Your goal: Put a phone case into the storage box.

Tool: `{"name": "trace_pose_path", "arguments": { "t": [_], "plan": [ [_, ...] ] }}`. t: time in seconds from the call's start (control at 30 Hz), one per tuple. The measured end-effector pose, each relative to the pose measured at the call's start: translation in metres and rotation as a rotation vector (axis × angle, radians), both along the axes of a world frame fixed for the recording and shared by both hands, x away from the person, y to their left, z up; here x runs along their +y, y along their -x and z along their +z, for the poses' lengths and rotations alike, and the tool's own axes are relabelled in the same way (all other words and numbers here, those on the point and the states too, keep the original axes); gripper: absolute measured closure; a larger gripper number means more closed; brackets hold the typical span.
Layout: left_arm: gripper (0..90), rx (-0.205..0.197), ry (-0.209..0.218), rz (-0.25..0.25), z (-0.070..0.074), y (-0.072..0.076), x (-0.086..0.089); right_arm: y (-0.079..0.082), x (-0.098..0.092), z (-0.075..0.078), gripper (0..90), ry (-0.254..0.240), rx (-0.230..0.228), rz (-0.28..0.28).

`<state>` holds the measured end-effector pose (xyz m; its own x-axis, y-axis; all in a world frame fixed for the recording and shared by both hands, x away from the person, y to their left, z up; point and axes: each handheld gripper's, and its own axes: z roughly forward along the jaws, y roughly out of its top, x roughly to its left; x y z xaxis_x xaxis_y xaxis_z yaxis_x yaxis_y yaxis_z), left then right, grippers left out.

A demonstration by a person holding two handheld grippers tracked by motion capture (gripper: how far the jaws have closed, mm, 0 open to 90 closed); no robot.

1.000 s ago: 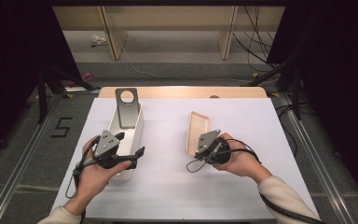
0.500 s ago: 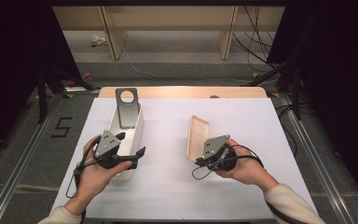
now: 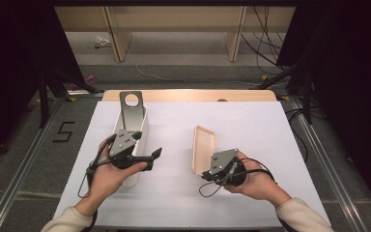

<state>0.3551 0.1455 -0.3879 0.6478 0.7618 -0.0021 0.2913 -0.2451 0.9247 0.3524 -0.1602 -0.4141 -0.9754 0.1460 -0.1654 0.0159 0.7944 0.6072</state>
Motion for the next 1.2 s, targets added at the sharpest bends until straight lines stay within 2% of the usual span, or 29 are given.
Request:
{"name": "trace_pose_path", "arguments": {
  "t": [0.17,0.4,0.5,0.57,0.87,0.97,1.1,1.2],
  "plan": [
    [16.3,0.057,-0.045,-0.037,0.006,-0.012,-0.023,0.004,0.001,0.001,87.0,-0.005,-0.003,0.012],
    [17.4,0.115,-0.047,-0.087,0.011,-0.029,-0.049,0.007,0.006,0.002,87.0,-0.008,-0.012,0.029],
    [21.0,0.177,-0.057,-0.106,0.011,-0.037,-0.058,0.009,0.008,0.003,87.0,-0.007,-0.013,0.032],
    [23.7,0.204,-0.056,-0.111,0.009,-0.042,-0.063,0.01,0.009,0.003,87.0,-0.005,-0.015,0.038],
    [28.5,0.298,-0.078,-0.069,0.001,-0.064,-0.082,0.012,0.013,0.004,87.0,-0.004,-0.034,0.052],
    [32.7,0.344,-0.062,-0.062,-0.001,-0.07,-0.086,0.013,0.014,0.005,87.0,-0.007,-0.031,0.057],
    [37.8,0.38,-0.07,-0.058,-0.003,-0.077,-0.091,0.014,0.014,0.005,87.0,-0.004,-0.03,0.063],
    [42.2,0.419,-0.051,-0.041,-0.005,-0.083,-0.094,0.015,0.015,0.005,87.0,-0.003,-0.031,0.064]
  ]
}}
